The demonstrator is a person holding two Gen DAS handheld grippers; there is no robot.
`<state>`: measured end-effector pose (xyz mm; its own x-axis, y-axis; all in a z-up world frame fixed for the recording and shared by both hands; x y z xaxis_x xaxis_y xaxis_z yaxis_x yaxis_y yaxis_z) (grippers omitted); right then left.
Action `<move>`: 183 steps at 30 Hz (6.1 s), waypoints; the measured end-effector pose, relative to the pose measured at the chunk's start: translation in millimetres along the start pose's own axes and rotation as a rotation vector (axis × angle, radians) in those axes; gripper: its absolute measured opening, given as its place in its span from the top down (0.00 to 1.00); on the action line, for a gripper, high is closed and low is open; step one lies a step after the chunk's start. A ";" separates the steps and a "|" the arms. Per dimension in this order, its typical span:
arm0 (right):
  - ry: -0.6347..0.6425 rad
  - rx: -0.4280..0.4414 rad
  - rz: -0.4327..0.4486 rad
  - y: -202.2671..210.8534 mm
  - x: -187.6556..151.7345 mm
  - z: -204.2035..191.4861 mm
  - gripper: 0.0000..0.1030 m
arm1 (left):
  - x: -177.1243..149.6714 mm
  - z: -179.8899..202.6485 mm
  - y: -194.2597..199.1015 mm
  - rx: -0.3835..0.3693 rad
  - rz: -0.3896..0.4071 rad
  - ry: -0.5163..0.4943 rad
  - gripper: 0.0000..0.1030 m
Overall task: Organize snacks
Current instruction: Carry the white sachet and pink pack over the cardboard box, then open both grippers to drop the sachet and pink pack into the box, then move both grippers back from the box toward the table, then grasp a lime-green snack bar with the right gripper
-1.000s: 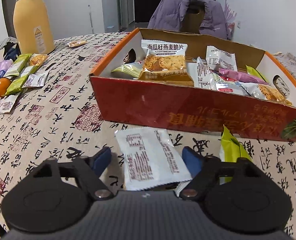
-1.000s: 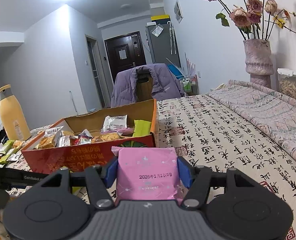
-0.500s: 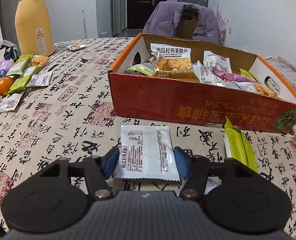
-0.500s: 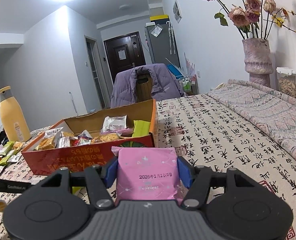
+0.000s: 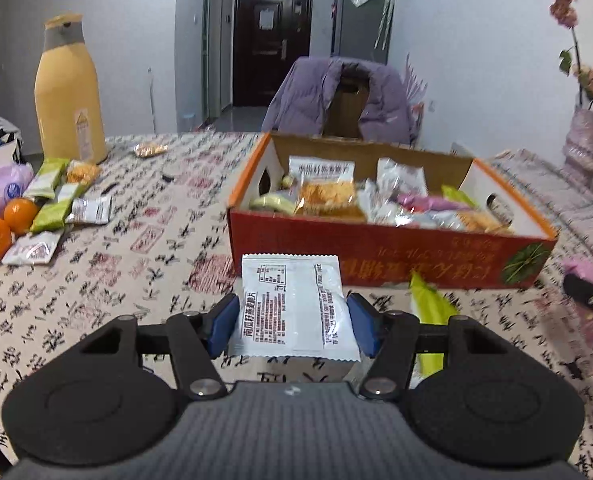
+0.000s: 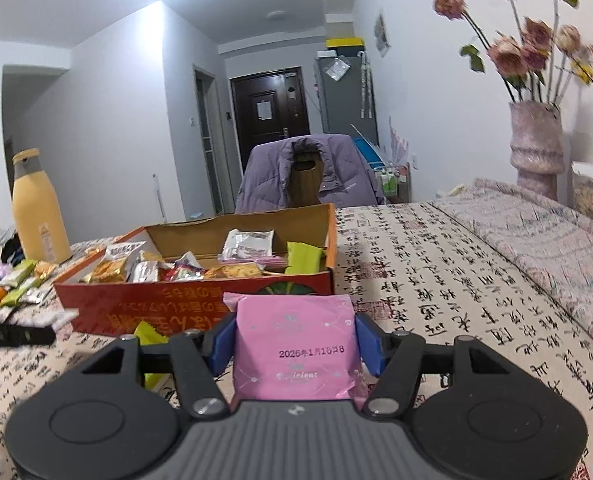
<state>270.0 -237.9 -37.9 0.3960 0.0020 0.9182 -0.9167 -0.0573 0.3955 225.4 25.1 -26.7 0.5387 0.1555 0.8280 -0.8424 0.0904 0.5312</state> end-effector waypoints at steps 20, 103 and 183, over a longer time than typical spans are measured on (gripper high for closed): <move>0.054 0.040 0.036 3.4 49.1 -39.0 0.41 | 57.4 34.0 -1.7 -0.131 0.134 -0.035 0.41; 0.085 -0.038 -0.041 -74.1 68.5 -78.3 0.00 | 101.3 -1.4 -43.3 -0.014 0.168 0.009 0.00; 0.044 0.061 -0.316 4.4 -32.6 -144.3 0.41 | -40.7 -76.8 72.6 -0.032 0.046 0.109 0.00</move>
<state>245.3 -94.1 -63.1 0.6566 0.0727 0.7507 -0.7432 -0.1070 0.6604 141.7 100.9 -35.5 0.4970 0.2661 0.8260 -0.8670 0.1122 0.4855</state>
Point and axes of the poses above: each gripper's, at about its wrist camera, not at the fingertips, and y roughly against the way its jaws point, z to its right, x to its top, the point moved 6 cm from there along -y, roughly the way its jaws point, and after that the axes turned 14 degrees about -x, right-handed, at the moved point
